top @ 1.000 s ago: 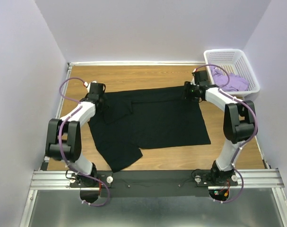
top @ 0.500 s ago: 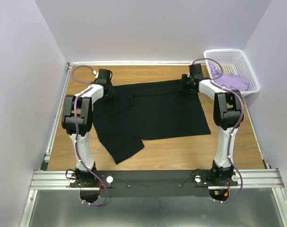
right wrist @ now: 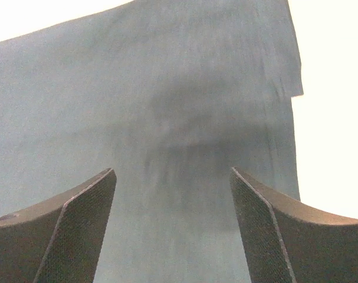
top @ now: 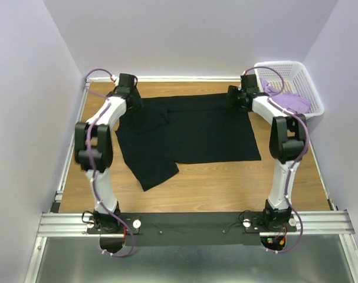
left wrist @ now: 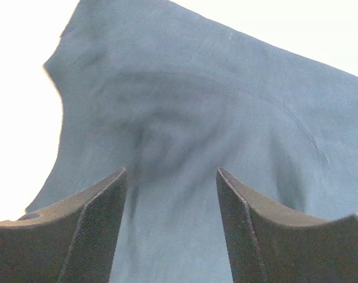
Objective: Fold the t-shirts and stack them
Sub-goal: Fold the tshirt
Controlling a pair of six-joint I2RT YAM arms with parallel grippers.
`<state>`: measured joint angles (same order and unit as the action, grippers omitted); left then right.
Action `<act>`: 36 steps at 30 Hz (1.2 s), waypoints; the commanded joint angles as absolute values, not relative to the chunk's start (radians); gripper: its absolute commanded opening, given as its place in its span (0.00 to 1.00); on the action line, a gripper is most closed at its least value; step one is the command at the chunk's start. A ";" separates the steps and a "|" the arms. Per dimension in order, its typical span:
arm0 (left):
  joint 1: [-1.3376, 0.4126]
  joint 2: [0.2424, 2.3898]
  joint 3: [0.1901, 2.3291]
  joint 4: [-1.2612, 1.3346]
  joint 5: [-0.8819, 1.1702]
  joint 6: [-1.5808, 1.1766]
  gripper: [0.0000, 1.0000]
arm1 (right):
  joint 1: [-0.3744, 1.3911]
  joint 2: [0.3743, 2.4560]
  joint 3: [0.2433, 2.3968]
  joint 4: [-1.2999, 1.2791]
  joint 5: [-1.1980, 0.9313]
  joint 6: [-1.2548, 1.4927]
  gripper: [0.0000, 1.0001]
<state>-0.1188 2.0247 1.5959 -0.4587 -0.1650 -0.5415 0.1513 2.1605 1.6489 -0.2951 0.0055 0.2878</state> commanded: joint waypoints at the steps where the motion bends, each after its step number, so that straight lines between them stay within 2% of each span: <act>1: -0.112 1.691 1.416 -0.468 -0.248 -0.568 0.73 | 0.149 1.933 1.487 -0.334 -0.014 0.301 0.86; 7: -0.114 1.320 0.980 -0.528 -0.310 -0.626 0.73 | 0.147 1.628 1.200 -0.406 0.020 0.333 0.88; 12: -0.115 1.129 0.792 -0.546 -0.308 -0.661 0.70 | 0.149 1.441 1.040 -0.478 0.005 0.376 0.89; 14: -0.117 1.123 0.750 -0.548 -0.301 -0.675 0.66 | 0.147 1.398 0.976 -0.482 -0.021 0.373 0.89; 18: -0.123 1.175 0.730 -0.540 -0.313 -0.692 0.63 | 0.147 1.332 0.910 -0.492 -0.014 0.368 0.89; 25: -0.126 1.305 0.713 -0.476 -0.313 -0.678 0.56 | 0.147 1.339 0.876 -0.489 -0.006 0.348 0.89; 36: -0.143 1.407 0.719 -0.422 -0.272 -0.655 0.55 | 0.149 1.338 0.862 -0.488 0.021 0.345 0.89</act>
<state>-0.1322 1.3796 0.7231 -0.4534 -0.2764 -0.6609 0.1513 1.3468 0.8795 -0.4736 -0.0040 0.3473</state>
